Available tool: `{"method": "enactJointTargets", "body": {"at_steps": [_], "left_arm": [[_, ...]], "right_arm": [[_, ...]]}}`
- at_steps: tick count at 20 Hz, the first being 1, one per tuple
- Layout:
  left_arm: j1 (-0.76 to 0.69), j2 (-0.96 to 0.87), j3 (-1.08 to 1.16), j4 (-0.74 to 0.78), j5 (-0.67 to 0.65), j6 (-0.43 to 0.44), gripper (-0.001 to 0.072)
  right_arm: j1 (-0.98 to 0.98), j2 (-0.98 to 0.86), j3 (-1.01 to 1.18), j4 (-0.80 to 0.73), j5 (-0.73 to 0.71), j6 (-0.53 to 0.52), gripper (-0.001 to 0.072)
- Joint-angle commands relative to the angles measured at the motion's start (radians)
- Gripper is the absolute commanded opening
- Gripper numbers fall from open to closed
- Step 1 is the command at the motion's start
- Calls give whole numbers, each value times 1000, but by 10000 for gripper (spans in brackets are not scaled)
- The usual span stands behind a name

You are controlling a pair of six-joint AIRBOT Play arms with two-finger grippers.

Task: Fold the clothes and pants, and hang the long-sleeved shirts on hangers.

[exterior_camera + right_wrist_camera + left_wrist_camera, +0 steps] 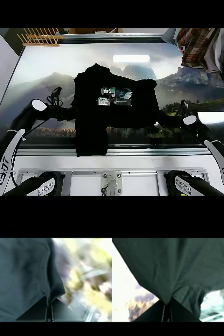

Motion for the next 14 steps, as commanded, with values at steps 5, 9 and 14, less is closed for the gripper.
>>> {"method": "enactJointTargets", "body": {"at_steps": [5, 9, 14], "left_arm": [[109, 288, 527, 0, -157, -60, 13], [108, 511, 793, 2, -155, -96, 13], [109, 689, 895, 5, -117, -181, 12]], "right_arm": [[-119, 209, 633, -261, 371, -56, 20], [-126, 352, 932, -268, 422, -55, 20], [-126, 515, 992, -268, 428, -16, 19]]}}
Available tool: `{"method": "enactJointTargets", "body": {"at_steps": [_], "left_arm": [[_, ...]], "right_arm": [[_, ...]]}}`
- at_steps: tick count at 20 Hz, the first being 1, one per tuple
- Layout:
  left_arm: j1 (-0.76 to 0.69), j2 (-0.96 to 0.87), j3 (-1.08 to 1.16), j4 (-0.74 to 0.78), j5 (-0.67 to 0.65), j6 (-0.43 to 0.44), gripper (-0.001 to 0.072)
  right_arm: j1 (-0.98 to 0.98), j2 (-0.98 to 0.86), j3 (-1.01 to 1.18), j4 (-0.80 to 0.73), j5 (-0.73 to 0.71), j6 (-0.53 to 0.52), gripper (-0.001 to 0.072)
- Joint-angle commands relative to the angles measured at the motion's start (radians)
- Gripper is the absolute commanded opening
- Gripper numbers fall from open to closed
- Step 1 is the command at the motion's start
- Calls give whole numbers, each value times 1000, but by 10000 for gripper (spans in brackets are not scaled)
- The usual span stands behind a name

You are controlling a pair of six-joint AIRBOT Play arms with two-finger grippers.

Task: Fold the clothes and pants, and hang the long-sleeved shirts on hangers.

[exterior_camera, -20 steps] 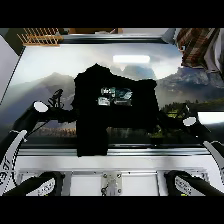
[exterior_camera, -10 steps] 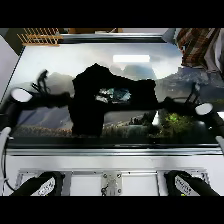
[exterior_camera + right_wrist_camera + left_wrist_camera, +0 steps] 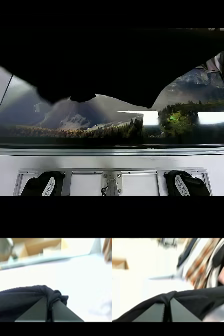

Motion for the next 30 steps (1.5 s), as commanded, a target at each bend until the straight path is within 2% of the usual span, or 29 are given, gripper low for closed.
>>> {"method": "enactJointTargets", "body": {"at_steps": [1, 5, 8, 12, 15, 18, 21, 26, 30], "left_arm": [[2, 101, 66, 0, 21, -61, 12], [1, 11, 65, -5, -18, -78, 12], [1, -138, 65, -2, -22, -77, 13], [-4, -436, 65, 0, -62, -70, 13], [-40, -700, 65, -1, -58, -47, 13], [-62, -940, 65, -10, -14, -24, 13], [-61, -1088, 66, -57, 76, -4, 13], [-61, -1185, 66, -115, 202, 21, 13], [-50, -1193, 66, -105, 186, 35, 13]], "right_arm": [[-2, 102, 54, -5, 31, 47, 19], [0, 103, 54, -4, 35, 96, 19], [4, 16, 54, -2, 60, 129, 19], [60, -239, 54, -14, 201, 133, 19], [127, -498, 55, -112, 228, 146, 19], [153, -725, 81, -117, 154, 148, 19], [163, -863, 130, -102, 41, 149, 19], [175, -940, 167, -79, -136, 163, 20], [177, -951, 161, -94, -86, 163, 19]]}}
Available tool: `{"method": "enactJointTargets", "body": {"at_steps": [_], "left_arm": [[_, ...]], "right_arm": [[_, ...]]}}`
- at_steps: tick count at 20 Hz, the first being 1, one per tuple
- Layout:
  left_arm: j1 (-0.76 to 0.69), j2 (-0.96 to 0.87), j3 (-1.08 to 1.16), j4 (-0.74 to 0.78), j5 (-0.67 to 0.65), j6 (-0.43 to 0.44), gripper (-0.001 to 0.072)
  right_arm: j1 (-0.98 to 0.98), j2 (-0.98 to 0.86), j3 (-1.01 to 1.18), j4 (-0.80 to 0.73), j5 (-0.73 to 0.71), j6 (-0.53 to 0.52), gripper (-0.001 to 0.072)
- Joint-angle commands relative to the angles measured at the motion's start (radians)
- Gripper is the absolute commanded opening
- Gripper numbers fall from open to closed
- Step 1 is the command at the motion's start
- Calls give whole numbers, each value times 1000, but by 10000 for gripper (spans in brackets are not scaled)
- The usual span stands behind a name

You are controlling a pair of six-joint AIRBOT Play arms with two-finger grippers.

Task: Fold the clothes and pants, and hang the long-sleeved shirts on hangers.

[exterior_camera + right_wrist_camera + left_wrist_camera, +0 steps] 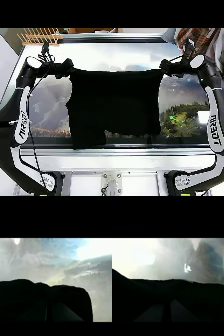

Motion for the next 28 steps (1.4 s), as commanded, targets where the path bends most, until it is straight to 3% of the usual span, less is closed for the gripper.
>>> {"method": "enactJointTargets", "body": {"at_steps": [1, 5, 7, 11, 21, 22, 23, 24, 26, 28], "left_arm": [[14, -20, 0, -2, -8, 13, 13], [25, -20, -2, 120, -143, 11, 13], [21, -20, -2, 209, -201, 4, 13], [21, -22, -3, 233, -270, 4, 13], [20, -20, -228, 151, -225, -41, 28], [25, -19, -231, 150, -229, -47, 337], [31, -13, -230, 150, -228, -68, 547], [34, 7, -230, 153, -219, -75, 554], [54, 84, -231, 163, -182, -74, 548], [65, 195, -248, 269, -174, -75, 548]], "right_arm": [[9, -13, -7, -43, 33, 4, 19], [52, 49, -140, -210, 112, 45, 19], [72, 81, -235, -225, 111, 45, 19], [100, 93, -363, -227, 108, 74, 19], [107, 92, -395, -196, 113, 93, 39], [106, 93, -395, -172, 112, 92, 180], [106, 97, -394, -148, 111, 88, 415], [104, 111, -394, -137, 107, 86, 512], [97, 182, -394, -147, 109, 85, 511], [76, 287, -404, -207, 138, 85, 511]]}}
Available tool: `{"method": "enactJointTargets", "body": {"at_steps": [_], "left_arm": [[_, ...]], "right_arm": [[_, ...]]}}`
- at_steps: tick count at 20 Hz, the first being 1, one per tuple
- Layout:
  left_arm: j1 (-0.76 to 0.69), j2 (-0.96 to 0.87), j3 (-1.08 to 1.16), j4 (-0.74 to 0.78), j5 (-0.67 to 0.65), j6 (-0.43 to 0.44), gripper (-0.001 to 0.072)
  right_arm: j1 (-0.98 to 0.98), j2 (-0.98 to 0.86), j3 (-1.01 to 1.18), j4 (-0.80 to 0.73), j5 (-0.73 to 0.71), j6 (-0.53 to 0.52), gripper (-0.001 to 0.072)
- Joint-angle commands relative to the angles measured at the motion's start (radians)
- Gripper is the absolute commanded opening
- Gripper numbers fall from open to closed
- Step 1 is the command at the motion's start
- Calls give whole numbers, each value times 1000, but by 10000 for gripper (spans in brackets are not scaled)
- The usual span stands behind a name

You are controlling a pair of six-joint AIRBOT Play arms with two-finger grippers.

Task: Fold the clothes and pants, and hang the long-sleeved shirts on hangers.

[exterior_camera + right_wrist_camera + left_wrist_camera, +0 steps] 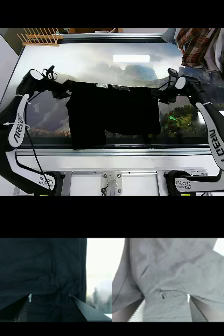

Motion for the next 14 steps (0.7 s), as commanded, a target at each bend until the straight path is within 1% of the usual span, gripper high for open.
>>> {"method": "enactJointTargets", "body": {"at_steps": [1, 3, 5, 6, 7, 8, 10, 12, 14], "left_arm": [[16, 176, -62, 159, 23, -9, 548], [15, 305, -188, 251, 18, -11, 548], [15, 409, -333, 250, 4, -11, 548], [10, 449, -403, 250, -5, -11, 548], [2, 483, -464, 250, -4, -11, 548], [-10, 511, -517, 250, -1, -11, 548], [-39, 555, -601, 249, 2, -13, 548], [-76, 590, -668, 249, 27, -16, 548], [-107, 610, -708, 249, 52, -16, 548]], "right_arm": [[-32, 164, -36, -84, 42, -5, 511], [-84, 304, -157, -95, 77, 3, 512], [-137, 434, -332, -82, 98, 75, 513], [-156, 489, -423, -68, 95, 120, 526], [-177, 538, -521, -37, 81, 162, 634], [-192, 573, -602, 13, 65, 191, 720], [-199, 607, -742, 130, 6, 234, 720], [-180, 611, -842, 272, -84, 225, 718], [-129, 606, -902, 339, -185, 221, 717]]}}
